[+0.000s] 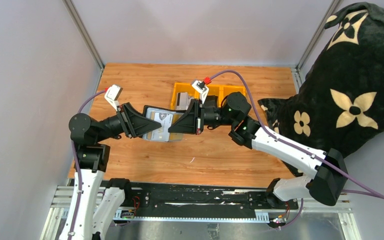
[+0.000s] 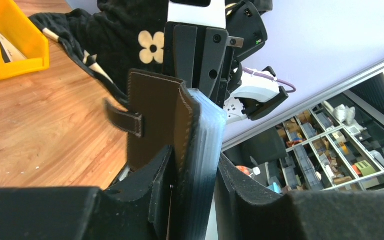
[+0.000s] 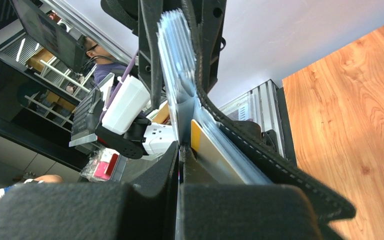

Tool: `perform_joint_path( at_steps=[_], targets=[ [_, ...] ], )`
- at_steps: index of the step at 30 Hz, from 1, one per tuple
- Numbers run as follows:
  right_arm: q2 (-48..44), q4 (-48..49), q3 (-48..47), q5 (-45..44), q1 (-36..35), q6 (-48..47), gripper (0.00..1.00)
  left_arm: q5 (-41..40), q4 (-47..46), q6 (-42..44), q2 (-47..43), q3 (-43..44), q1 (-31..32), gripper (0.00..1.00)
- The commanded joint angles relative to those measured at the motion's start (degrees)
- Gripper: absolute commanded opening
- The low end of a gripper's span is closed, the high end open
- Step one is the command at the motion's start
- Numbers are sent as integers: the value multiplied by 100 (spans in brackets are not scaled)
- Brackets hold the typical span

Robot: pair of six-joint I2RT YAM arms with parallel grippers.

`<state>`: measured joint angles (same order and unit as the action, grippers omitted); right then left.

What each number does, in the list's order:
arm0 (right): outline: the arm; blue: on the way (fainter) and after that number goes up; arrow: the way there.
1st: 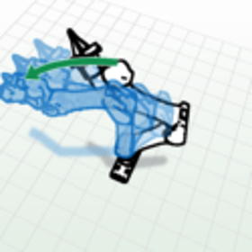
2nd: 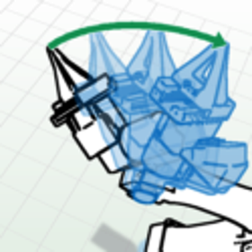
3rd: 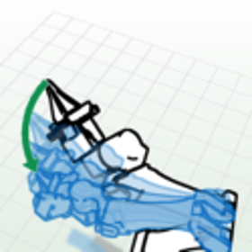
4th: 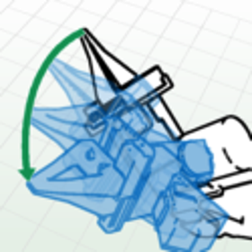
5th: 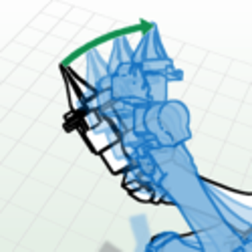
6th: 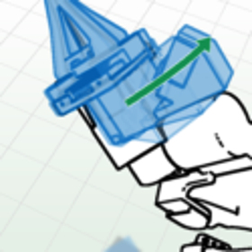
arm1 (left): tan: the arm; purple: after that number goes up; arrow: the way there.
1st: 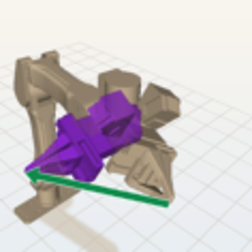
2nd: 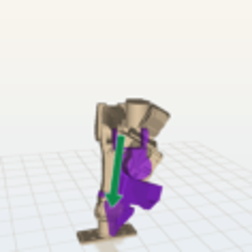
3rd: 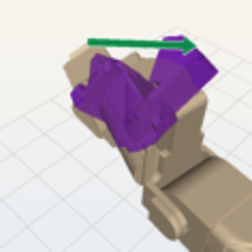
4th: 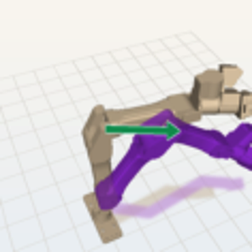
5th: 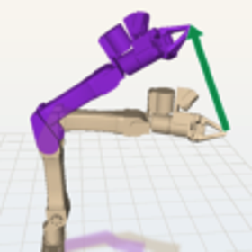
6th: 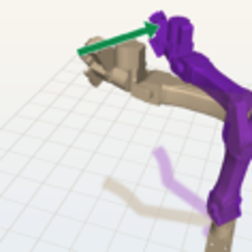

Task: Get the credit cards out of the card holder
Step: Remove the credit card from the card holder.

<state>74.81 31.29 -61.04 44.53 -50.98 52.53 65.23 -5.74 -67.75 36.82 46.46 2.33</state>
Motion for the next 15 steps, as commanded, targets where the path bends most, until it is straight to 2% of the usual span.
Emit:
perform_joint_path(
  at_steps=[1, 6, 15],
  targets=[
    [-107, 86, 142, -86, 62, -48, 0, 84, -233, -51, 31, 271, 10, 33],
    [-202, 300, 332, -192, 62, 14, 0, 96, -229, -55, 83, 354, 5, 29],
    [-304, 1635, 1054, -669, 62, 573, 0, 128, -279, -72, 80, 365, 9, 21]
  ],
)
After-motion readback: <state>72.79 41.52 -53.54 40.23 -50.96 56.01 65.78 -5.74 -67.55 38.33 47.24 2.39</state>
